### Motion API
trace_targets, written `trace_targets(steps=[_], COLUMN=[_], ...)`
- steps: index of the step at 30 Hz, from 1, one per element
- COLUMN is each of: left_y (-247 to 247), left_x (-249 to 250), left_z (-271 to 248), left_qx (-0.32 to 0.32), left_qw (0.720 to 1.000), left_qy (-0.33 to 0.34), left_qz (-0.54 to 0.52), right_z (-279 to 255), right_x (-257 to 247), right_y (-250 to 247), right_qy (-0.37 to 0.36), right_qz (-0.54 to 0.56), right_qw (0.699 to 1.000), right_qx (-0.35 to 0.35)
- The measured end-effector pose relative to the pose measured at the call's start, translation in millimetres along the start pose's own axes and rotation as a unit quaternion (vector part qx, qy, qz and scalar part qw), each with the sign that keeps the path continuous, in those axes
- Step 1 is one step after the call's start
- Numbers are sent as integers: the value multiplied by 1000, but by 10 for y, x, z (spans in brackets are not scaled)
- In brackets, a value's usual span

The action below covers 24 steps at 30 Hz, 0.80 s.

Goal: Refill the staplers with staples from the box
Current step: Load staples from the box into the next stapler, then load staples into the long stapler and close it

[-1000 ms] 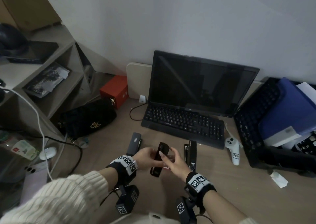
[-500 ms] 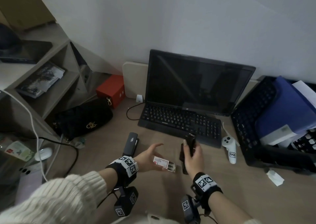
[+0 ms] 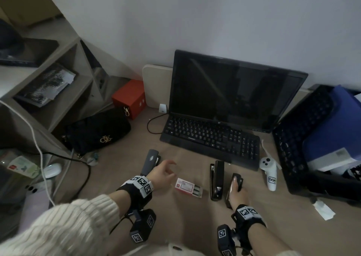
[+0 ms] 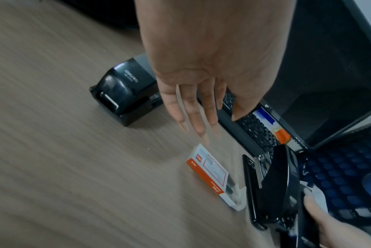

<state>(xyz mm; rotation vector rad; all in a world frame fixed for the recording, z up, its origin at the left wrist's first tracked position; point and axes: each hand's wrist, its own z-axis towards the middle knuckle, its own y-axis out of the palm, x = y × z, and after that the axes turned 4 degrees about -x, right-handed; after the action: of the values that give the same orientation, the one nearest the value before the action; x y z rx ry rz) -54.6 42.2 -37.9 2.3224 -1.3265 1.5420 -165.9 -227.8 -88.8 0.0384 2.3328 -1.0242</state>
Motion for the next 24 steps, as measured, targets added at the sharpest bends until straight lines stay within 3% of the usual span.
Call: trace_targets(steps=[6, 10, 15, 18, 21, 24], left_y=[-124, -176, -316, -374, -382, -392], left_x=[26, 61, 93, 30, -24, -57], left_z=[-40, -57, -51, 9, 74, 121], left_qx=[17, 67, 217, 210, 134, 122], left_qw=[997, 990, 926, 930, 952, 957], left_qy=[-7, -6, 53, -25, -126, -156], left_qz=[72, 127, 303, 302, 244, 213], right_z=[87, 103, 16, -17, -35, -37], right_x=[-46, -96, -154, -169, -201, -252], right_y=[12, -9, -33, -36, -43, -43], right_qy=[-10, -43, -90, -123, -175, -216], right_qz=[-131, -131, -81, -35, 35, 59], right_qw=[991, 989, 988, 985, 975, 964], right_qx=[9, 47, 96, 115, 131, 143])
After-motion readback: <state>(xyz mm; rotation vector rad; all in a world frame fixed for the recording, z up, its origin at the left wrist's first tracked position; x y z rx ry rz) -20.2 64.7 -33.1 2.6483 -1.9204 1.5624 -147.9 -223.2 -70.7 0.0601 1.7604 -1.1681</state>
